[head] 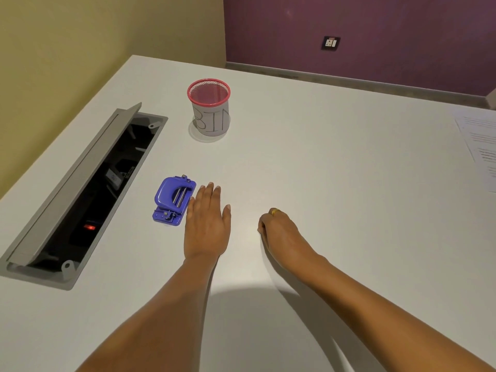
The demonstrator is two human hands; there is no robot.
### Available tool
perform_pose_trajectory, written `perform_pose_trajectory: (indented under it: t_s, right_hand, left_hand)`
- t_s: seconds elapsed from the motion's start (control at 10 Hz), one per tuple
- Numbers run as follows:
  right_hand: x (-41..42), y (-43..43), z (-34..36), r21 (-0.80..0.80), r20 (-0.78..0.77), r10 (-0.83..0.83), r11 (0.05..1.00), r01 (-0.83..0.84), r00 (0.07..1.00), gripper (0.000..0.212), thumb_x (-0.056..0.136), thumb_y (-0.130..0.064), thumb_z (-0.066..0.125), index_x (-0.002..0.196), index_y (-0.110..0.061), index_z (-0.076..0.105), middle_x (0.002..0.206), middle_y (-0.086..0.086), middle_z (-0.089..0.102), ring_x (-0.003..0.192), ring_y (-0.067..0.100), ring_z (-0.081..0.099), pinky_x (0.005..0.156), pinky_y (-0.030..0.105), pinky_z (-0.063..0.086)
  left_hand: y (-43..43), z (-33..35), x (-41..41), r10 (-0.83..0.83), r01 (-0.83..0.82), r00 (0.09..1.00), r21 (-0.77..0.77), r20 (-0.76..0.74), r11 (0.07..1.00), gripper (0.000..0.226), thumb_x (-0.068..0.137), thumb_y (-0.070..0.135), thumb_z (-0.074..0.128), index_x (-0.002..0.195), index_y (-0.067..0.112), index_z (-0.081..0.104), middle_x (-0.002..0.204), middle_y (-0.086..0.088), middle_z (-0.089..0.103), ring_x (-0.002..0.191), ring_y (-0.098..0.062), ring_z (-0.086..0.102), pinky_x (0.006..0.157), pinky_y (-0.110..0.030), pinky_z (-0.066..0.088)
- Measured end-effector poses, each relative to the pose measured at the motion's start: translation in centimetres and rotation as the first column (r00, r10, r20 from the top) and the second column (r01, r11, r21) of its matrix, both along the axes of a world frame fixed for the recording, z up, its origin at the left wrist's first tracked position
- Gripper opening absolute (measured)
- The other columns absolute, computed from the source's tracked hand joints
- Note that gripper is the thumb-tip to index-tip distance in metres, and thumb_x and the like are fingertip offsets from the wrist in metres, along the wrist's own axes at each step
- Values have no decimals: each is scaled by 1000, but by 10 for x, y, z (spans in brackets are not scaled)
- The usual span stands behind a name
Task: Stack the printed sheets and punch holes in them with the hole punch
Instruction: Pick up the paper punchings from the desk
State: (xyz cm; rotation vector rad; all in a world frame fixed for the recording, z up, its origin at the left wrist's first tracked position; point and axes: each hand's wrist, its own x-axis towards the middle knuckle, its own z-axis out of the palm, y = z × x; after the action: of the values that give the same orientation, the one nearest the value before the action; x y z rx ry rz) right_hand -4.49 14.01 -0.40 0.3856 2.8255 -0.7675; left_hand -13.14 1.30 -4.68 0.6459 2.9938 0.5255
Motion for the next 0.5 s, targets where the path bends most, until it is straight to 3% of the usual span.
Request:
perform_pose_trajectory:
  t_s: [0.1,0.2,0.3,0.4,0.5]
  right_hand:
    - [-1,-1,1,20,31,7,1000,-7,1000,21,87,6,33,84,-5,51,89,10,42,76,21,39,69,32,36]
    - [-3,9,4,-172,37,-82,981,87,996,21,91,-1,36,84,-7,55,92,9,54,80,17,46,74,25,41]
    - [-3,21,8,-480,61,-292,830,285,954,19,91,-2,42,83,-4,59,73,-1,57,61,7,48,53,5,38]
    - [0,27,6,-595,77,-386,722,353,919,15,89,0,46,80,-2,58,65,2,55,52,8,47,45,4,35]
    - [3,26,3,-504,14,-359,803,317,933,16,87,-1,50,77,-2,62,60,-6,55,46,-3,50,47,3,35]
  left_hand:
    - [1,-1,0,0,0,1000,-4,-2,1000,49,98,30,29,144,12,26,154,-5,26,144,-20,18,119,-37,12]
    - [1,0,0,0,0,1000,2,0,1000,49,98,30,30,143,12,27,154,-5,26,143,-20,18,119,-37,12]
    - [0,0,0,-1,1,1000,1,-2,1000,49,98,30,30,143,11,27,153,-5,26,143,-20,19,119,-37,12]
    - [0,0,0,-2,2,1000,6,-1,1000,49,98,29,30,143,12,27,153,-5,26,143,-20,18,119,-37,12]
    - [0,0,0,-2,2,1000,4,-5,1000,49,98,29,30,143,11,28,153,-5,26,143,-20,18,119,-37,12]
